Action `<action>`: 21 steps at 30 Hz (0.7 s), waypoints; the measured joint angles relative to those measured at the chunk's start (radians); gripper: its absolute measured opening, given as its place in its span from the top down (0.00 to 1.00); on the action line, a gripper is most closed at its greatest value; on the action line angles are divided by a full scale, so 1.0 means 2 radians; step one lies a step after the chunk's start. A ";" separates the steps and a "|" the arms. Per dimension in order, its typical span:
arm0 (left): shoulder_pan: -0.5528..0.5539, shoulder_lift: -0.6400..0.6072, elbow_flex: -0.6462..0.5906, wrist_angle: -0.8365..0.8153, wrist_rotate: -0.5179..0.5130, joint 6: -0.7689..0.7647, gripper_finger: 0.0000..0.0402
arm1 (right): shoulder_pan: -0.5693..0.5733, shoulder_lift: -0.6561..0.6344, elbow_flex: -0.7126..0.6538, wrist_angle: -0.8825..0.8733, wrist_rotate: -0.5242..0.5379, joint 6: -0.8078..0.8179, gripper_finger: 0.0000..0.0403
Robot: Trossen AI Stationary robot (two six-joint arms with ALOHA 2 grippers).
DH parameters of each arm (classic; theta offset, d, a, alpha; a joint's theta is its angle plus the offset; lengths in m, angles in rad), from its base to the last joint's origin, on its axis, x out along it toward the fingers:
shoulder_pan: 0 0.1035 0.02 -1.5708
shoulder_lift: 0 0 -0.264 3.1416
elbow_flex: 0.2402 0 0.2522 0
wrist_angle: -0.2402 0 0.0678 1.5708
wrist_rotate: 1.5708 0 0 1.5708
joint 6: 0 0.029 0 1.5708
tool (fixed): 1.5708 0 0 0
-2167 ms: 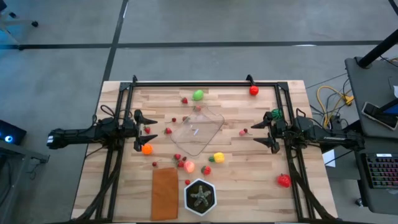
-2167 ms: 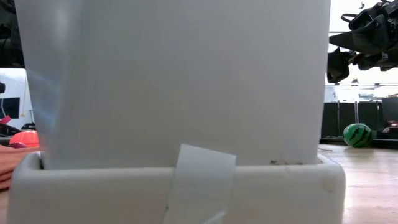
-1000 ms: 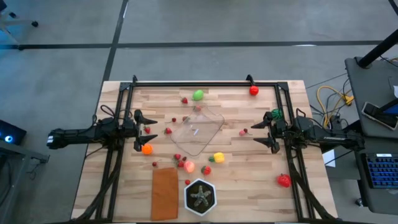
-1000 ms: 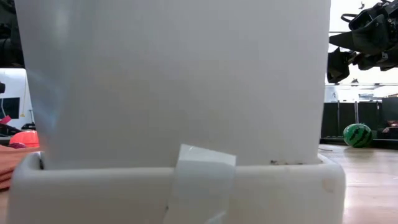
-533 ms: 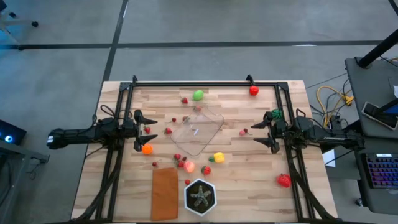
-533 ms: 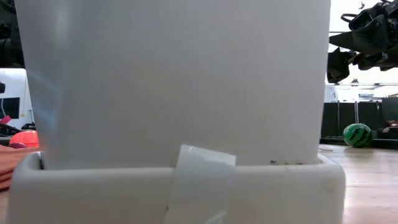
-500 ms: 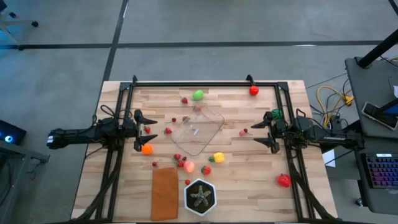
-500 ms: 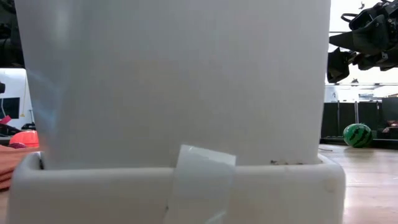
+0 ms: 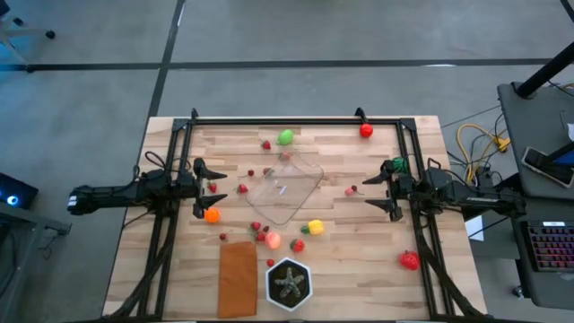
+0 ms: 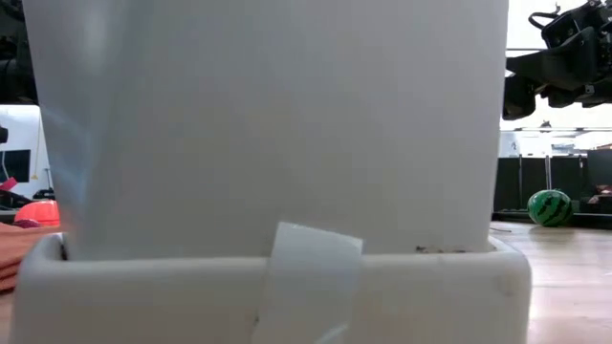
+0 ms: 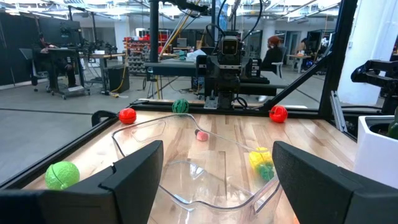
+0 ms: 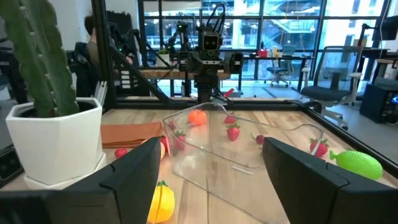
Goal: Pick and placing Produce into tupperware
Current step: Put the green watermelon into the transparent bin
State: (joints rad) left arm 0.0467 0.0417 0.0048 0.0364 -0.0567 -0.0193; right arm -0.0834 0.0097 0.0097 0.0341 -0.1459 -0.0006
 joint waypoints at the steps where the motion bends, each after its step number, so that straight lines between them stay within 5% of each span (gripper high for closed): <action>1: 0.000 0.000 0.000 0.000 0.000 0.000 0.28 | 0.000 0.000 0.000 0.000 0.000 0.000 0.32; 11: 0.000 0.000 0.000 0.000 0.000 0.000 0.28 | 0.000 0.000 0.000 0.013 0.000 -0.004 0.32; 21: 0.000 0.000 0.000 0.000 0.000 0.000 0.28 | 0.000 0.000 0.000 0.279 0.010 -0.078 0.32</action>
State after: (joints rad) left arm 0.0463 0.0414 0.0048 0.0360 -0.0570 -0.0193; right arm -0.0834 0.0097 0.0090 0.5927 -0.1261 -0.1564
